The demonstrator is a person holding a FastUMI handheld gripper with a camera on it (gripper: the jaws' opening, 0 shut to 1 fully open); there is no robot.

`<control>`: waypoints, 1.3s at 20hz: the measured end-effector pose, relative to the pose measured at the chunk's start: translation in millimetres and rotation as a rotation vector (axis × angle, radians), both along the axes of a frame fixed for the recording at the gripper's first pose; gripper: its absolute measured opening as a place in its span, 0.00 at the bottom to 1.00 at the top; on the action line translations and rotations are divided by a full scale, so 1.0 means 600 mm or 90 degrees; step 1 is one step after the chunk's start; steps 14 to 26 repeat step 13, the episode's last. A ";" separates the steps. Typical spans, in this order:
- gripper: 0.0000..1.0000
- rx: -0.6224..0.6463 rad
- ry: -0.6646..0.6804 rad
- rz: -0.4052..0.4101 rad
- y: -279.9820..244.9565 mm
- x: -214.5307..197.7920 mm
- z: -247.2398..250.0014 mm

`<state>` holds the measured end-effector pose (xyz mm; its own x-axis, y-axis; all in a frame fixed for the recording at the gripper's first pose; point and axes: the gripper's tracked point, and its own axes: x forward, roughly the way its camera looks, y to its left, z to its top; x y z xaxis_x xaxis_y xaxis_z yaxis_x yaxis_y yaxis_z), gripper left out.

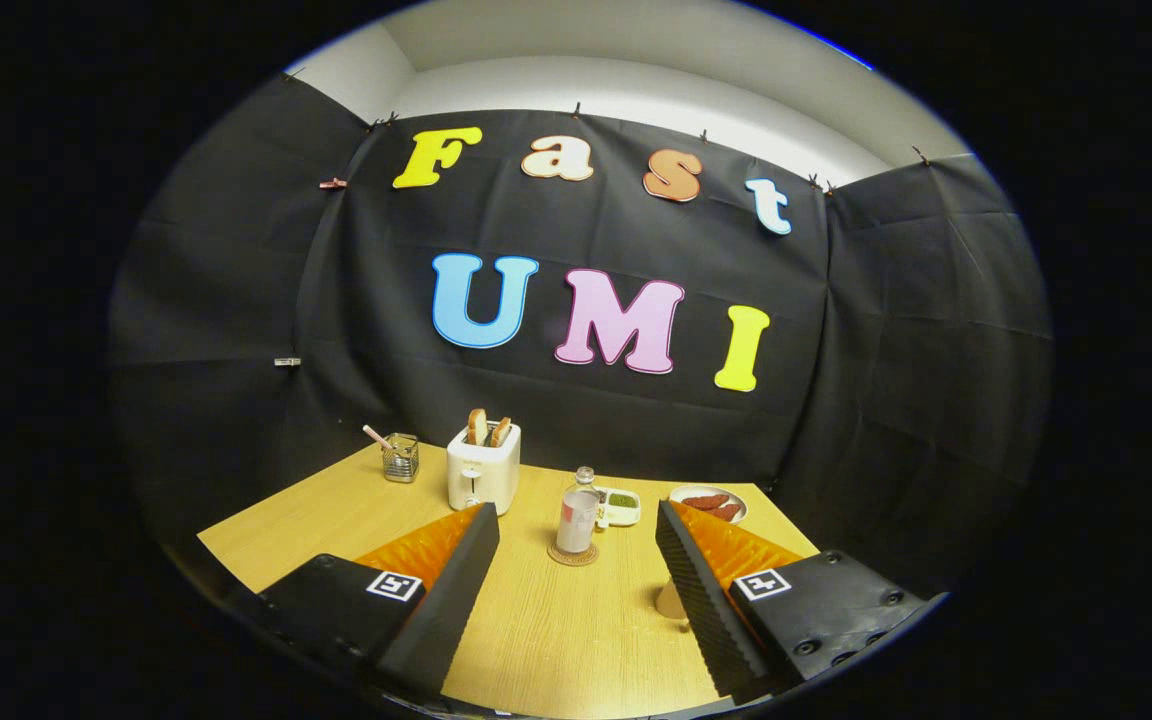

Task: Take the bottle from table, then pour the juice into the cup, finally place the bottle on the coaster

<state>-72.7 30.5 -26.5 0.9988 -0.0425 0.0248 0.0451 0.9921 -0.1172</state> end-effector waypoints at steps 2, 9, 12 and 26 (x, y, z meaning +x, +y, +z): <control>0.97 0.011 -0.005 -0.012 -0.005 -0.002 0.005; 0.97 0.054 -0.010 -0.040 -0.019 0.015 0.010; 0.97 0.049 -0.009 -0.046 -0.018 0.019 0.008; 0.97 0.046 -0.011 -0.041 -0.014 0.020 0.008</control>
